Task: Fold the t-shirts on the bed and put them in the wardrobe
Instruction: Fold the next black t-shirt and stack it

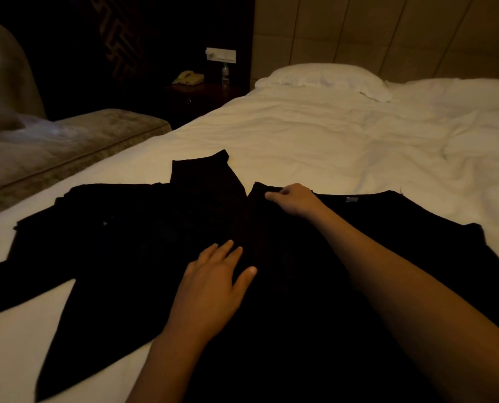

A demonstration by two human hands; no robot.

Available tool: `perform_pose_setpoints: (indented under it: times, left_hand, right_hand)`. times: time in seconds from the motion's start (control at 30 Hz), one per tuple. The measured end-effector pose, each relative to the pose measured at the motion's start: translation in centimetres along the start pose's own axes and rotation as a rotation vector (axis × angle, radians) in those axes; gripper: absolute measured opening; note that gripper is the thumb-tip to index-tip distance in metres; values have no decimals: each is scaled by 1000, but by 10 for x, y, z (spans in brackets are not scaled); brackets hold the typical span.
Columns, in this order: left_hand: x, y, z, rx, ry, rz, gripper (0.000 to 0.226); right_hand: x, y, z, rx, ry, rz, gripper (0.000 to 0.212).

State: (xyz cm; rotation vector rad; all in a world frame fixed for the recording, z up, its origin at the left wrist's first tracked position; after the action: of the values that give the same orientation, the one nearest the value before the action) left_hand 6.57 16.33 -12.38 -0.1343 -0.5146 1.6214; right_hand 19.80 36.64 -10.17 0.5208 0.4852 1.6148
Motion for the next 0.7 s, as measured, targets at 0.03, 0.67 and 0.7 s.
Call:
perform_pose_setpoints:
  times: [0.03, 0.67, 0.7]
  left_hand:
    - [-1, 2, -2, 15, 15, 5, 60]
    - [-27, -53, -23, -13, 178, -361, 60]
    - [-28, -53, -22, -3, 154, -360, 58]
  right_hand:
    - [-5, -6, -1, -59, 30, 14, 56]
    - [-113, -57, 13, -444, -168, 250, 58]
    - [-117, -62, 20, -406, -200, 215, 58]
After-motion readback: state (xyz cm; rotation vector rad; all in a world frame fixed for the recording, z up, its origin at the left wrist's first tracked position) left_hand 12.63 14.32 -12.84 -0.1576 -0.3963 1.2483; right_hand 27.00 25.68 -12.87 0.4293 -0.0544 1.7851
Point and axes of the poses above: each hand's wrist, its own x-axis towards the middle knuckle, its own z-axis out of the back of the hand, y = z × x, the point moved 8 cm from there along x, towards the middle knuckle, and after that the axes turned 12 degrees about -y, right-handed, at the moved point
